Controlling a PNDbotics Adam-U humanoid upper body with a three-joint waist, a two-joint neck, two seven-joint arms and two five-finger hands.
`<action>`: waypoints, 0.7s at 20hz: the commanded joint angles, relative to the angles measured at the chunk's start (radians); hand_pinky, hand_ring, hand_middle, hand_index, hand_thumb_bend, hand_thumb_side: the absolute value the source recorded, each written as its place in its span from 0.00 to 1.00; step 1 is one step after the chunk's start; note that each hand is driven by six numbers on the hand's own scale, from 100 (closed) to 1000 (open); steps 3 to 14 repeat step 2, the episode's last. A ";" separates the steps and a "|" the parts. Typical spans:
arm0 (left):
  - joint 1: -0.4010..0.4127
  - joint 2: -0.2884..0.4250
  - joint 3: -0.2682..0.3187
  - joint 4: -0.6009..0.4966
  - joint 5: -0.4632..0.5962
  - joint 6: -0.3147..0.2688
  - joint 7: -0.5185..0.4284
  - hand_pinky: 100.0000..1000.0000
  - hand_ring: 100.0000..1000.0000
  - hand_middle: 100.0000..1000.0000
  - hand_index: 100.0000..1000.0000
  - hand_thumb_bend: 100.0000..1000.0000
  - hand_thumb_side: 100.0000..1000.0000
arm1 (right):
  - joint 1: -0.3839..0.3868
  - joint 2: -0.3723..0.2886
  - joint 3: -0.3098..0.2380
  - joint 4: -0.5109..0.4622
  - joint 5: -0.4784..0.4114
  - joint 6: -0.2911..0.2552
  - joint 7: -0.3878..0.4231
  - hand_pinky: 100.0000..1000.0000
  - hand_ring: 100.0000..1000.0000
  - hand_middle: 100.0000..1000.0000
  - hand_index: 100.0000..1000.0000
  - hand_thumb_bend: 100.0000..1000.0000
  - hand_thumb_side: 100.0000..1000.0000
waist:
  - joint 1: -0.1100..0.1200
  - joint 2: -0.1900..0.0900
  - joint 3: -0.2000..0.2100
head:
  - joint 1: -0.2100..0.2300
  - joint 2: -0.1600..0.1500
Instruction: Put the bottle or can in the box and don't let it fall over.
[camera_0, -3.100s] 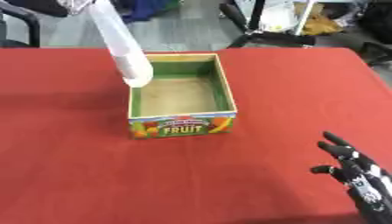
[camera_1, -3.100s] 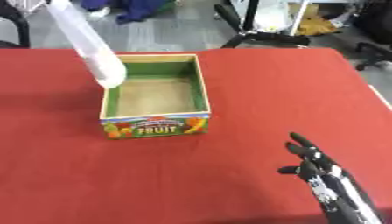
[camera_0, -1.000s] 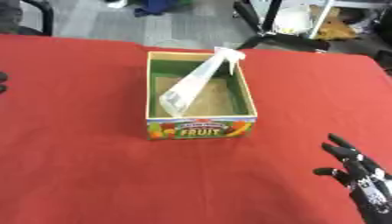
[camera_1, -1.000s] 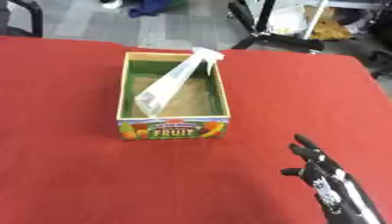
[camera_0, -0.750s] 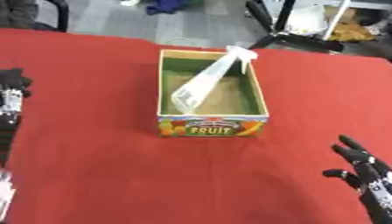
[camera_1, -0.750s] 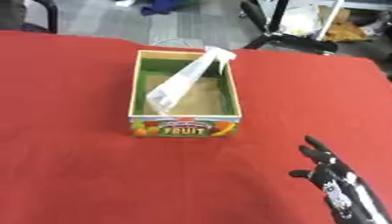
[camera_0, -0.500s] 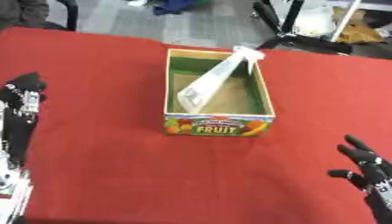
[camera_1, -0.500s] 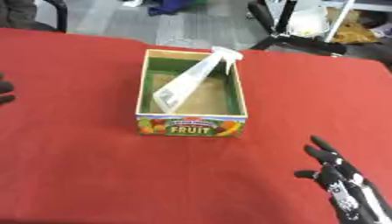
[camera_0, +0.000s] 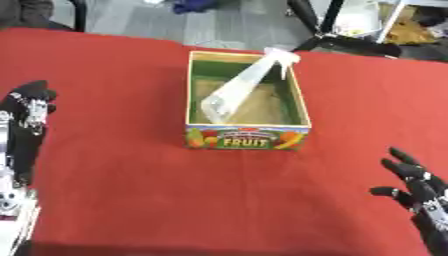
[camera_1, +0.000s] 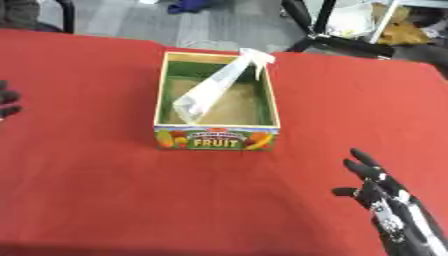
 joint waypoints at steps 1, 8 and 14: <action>-0.009 0.008 -0.002 -0.011 -0.003 -0.002 -0.006 0.74 0.73 0.57 0.75 0.12 0.70 | -0.001 -0.018 0.000 -0.010 -0.007 -0.003 0.002 0.67 1.00 1.00 0.77 0.00 0.55 | 0.004 -0.014 0.000 | -0.008 0.002; -0.010 0.008 -0.003 -0.011 -0.003 -0.002 -0.007 0.74 0.73 0.57 0.75 0.12 0.70 | -0.002 -0.019 0.000 -0.010 -0.007 -0.004 0.002 0.67 1.00 1.00 0.77 0.00 0.54 | 0.003 -0.013 0.001 | -0.010 0.001; -0.010 0.008 -0.003 -0.011 -0.003 -0.002 -0.007 0.74 0.73 0.57 0.75 0.12 0.70 | -0.002 -0.019 0.000 -0.010 -0.007 -0.004 0.002 0.67 1.00 1.00 0.77 0.00 0.54 | 0.003 -0.013 0.001 | -0.010 0.001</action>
